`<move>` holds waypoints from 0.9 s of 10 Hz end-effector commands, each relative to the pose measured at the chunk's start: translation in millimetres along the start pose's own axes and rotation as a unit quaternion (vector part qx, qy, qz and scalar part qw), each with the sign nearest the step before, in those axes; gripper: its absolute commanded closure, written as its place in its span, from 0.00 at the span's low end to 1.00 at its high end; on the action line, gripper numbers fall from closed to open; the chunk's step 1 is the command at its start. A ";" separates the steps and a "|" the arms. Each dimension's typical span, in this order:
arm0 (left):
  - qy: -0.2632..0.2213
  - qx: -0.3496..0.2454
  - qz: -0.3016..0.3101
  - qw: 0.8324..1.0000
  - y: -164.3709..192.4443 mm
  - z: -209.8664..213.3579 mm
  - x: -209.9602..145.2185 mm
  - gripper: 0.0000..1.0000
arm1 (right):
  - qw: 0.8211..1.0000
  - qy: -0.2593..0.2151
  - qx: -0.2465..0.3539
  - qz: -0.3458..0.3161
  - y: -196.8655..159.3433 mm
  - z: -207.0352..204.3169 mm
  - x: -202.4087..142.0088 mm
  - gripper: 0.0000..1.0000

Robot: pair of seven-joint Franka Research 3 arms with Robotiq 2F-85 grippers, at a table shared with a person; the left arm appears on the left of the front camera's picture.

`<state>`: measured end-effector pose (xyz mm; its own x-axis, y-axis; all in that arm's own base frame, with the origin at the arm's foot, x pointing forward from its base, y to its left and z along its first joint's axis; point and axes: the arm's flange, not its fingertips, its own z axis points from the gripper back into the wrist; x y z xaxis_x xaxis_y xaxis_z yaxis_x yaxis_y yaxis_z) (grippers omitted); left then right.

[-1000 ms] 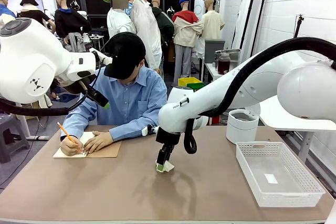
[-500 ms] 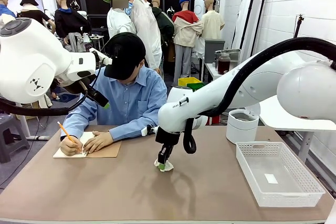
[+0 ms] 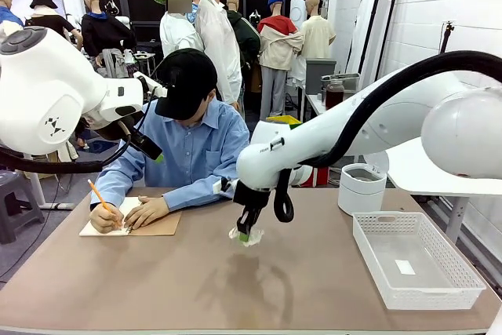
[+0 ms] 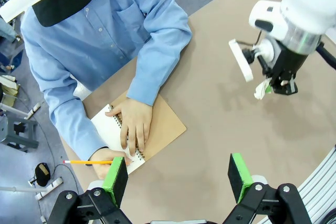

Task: Sort the paper based on its condition.
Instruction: If a person hands you a paper, place it in the Organizing basket , and if it's crumpled, put it in the Trash can.

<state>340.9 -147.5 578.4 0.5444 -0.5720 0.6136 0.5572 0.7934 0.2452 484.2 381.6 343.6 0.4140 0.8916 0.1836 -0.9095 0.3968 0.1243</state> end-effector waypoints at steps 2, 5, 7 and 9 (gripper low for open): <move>0.000 0.001 -0.002 1.000 0.1 0.1 -0.3 0.00 | 0.992 -0.003 -0.070 -0.102 -22.0 92.5 -22.3 1.00; 0.000 0.001 -0.002 1.000 0.1 0.1 -0.3 0.00 | 0.967 -0.036 -0.122 -0.223 -56.4 159.6 -59.1 1.00; 0.000 0.001 -0.002 1.000 0.1 0.1 -0.3 0.00 | 0.948 -0.044 -0.145 -0.280 -80.8 185.9 -80.7 1.00; 0.000 0.001 -0.002 1.000 0.1 0.1 -0.3 0.00 | 0.935 -0.041 -0.159 -0.313 -92.7 195.9 -93.8 1.00</move>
<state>341.0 -147.4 578.6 0.5444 -0.5717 0.6139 0.5570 0.7935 0.2451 539.5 212.7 506.5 0.8350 0.4773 0.2738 -0.4854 0.8733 -0.0418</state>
